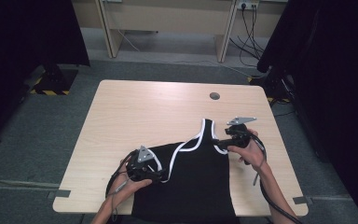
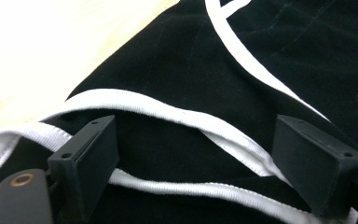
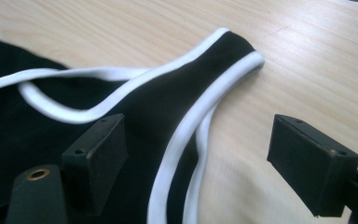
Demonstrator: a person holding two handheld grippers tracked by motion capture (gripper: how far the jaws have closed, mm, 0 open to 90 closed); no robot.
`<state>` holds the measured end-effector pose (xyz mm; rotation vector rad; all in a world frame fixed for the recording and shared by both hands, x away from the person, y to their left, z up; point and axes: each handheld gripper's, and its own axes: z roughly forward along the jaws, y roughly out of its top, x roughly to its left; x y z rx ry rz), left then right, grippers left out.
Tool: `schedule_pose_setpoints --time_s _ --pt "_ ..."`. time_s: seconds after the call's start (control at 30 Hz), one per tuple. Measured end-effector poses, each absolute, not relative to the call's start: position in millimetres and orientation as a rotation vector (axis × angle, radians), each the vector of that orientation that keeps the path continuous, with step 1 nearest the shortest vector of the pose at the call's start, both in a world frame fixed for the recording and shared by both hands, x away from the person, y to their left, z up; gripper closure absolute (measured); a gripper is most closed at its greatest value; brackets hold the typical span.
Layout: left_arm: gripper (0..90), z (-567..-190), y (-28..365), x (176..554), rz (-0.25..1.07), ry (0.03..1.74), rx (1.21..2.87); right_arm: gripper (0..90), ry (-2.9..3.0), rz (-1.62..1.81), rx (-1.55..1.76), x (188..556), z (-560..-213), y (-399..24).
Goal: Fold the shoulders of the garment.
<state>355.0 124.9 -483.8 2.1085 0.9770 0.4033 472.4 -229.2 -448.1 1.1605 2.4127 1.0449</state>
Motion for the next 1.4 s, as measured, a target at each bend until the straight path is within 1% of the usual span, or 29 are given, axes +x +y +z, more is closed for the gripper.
schedule_pose_setpoints --time_s 0.3,0.37,0.47,0.53,0.63,0.7,0.77,0.83,0.93,1.1,1.23,1.27,1.33,1.4 --pt "14.1 -484.0 124.4 354.8 0.407 0.976 2.110 20.6 2.426 0.990 1.202 514.2 -461.7 -208.2" --pt "13.7 -484.0 124.3 354.7 0.406 0.976 2.111 24.9 2.430 0.981 1.186 519.8 -463.9 -204.1" --pt "13.4 -484.1 124.1 354.7 0.406 0.975 2.112 27.4 2.442 0.962 1.166 523.7 -467.7 -200.4" --pt "12.9 -484.1 124.1 354.8 0.407 0.972 2.115 48.6 2.442 0.986 1.111 524.8 -470.3 -198.2" --pt "11.9 -484.2 123.7 354.9 0.404 0.967 2.119 70.9 2.473 1.000 1.083 522.2 -468.1 -197.3" --pt "11.3 -484.2 123.6 354.9 0.402 0.967 2.120 79.0 2.500 1.008 1.077 521.0 -466.7 -197.9" --pt "10.9 -484.3 123.5 354.9 0.399 0.966 2.121 82.8 2.506 1.054 1.071 518.4 -464.5 -199.5" --pt "10.5 -484.3 123.4 354.9 0.399 0.965 2.122 83.5 2.507 1.086 1.068 515.9 -462.0 -200.1" --pt "10.3 -484.3 123.3 354.9 0.398 0.964 2.122 84.7 2.500 1.188 1.005 502.0 -445.6 -201.8" --pt "10.3 -484.3 123.3 354.8 0.399 0.966 2.122 84.4 2.480 1.257 0.916 475.3 -426.6 -201.0" --pt "10.3 -484.3 123.5 354.6 0.399 0.968 2.121 82.9 2.469 1.298 0.850 449.4 -419.3 -202.7" --pt "10.3 -484.3 123.5 354.6 0.399 0.967 2.122 81.8 2.463 1.308 0.843 442.8 -418.8 -203.9" --pt "10.3 -484.3 123.5 354.4 0.400 0.969 2.121 75.8 2.460 1.325 0.834 430.4 -420.3 -206.1" --pt "10.3 -484.2 123.6 354.5 0.400 0.968 2.122 72.0 2.468 1.314 0.821 418.9 -423.1 -208.6"
